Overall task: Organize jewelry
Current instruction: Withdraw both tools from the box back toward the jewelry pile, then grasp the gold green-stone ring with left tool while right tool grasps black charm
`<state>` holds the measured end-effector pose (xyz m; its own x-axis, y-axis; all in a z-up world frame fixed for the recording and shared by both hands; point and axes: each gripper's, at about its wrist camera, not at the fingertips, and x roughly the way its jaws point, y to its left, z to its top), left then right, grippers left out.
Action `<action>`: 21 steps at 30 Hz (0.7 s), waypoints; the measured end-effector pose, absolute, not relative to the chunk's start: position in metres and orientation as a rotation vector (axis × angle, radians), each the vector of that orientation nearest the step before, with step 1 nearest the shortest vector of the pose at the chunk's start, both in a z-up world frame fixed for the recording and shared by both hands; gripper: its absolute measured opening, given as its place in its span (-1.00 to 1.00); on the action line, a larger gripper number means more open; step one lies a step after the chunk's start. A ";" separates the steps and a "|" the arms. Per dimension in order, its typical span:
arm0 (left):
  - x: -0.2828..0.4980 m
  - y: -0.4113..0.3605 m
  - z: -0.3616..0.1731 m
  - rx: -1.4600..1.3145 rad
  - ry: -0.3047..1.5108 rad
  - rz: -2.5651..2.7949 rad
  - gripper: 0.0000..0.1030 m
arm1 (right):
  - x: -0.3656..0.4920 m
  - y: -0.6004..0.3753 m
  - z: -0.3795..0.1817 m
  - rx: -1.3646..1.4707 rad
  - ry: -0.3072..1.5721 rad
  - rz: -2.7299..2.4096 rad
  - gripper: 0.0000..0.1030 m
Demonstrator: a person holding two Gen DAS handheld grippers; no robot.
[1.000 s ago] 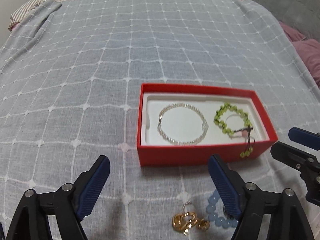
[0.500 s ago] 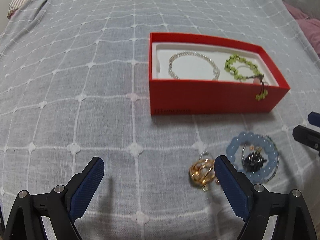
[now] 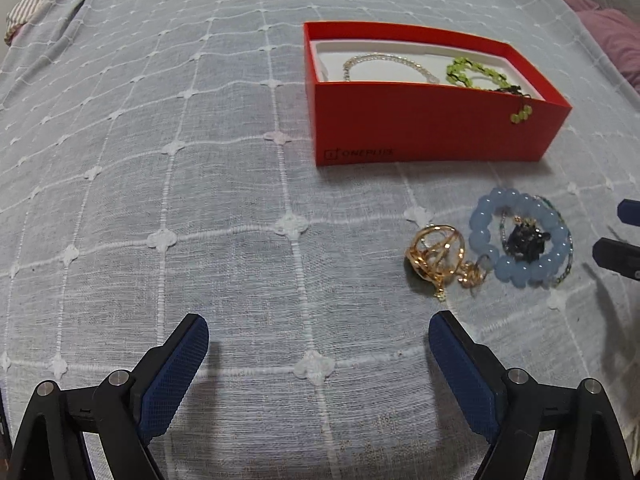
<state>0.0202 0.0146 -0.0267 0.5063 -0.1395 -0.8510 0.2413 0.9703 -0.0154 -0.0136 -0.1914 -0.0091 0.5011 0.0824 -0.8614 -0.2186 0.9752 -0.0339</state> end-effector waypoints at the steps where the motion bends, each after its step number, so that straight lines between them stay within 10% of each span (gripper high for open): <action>1: 0.020 0.012 -0.026 0.112 1.013 -0.241 0.80 | -0.014 -0.190 -0.010 -0.153 1.031 0.183 0.21; 21: 0.032 -0.033 -0.026 0.162 0.957 -0.436 -0.40 | -0.015 -0.171 -0.013 -0.171 1.027 0.241 0.21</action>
